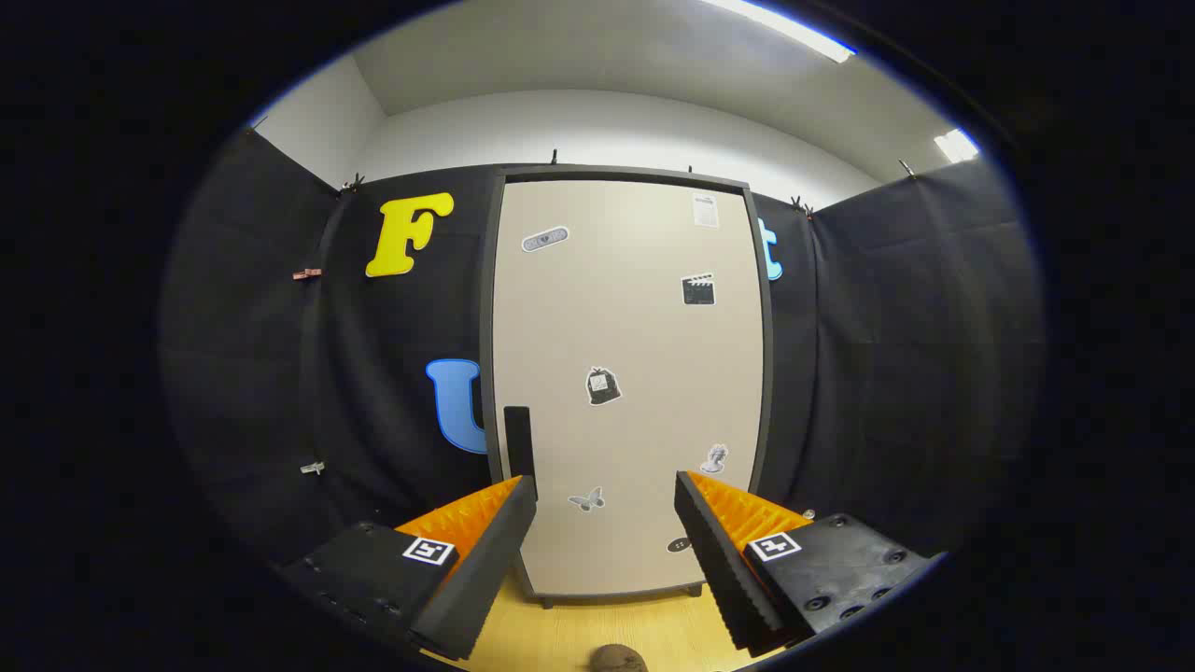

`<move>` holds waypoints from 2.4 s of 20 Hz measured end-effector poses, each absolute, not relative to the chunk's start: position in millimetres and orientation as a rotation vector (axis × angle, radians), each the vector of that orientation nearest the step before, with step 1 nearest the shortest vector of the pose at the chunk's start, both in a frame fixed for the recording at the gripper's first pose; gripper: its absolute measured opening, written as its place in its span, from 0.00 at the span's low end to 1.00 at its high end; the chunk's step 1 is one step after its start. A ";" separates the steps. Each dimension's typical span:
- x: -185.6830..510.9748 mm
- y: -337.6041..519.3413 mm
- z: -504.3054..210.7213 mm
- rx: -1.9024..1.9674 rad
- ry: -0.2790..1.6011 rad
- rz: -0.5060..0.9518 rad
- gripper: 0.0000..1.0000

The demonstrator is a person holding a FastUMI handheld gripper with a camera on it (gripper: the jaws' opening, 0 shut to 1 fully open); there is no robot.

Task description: Open the shoe cabinet door, grab the shoes and put them into the shoe cabinet, then close the shoe cabinet door.

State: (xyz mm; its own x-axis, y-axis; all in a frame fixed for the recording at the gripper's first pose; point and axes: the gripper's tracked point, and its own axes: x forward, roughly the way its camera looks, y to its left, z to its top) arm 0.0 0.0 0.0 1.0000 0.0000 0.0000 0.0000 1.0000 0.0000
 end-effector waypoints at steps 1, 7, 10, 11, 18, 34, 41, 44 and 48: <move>0.6 -0.4 0.0 -0.001 0.000 0.000 0.98; 8.3 1.4 -2.2 0.005 0.006 0.002 0.98; 11.7 3.6 -2.8 0.000 0.004 0.004 0.98; 11.8 4.3 -3.6 0.002 0.006 0.005 0.98; 29.8 19.3 -10.9 0.019 0.027 0.022 0.98; 113.5 86.6 -39.0 0.058 0.077 0.089 0.98; 165.8 91.8 -59.9 0.075 0.093 0.059 0.89; 181.7 92.7 -66.4 0.077 0.095 0.053 0.89; 198.4 92.7 -74.3 0.079 0.109 0.040 0.89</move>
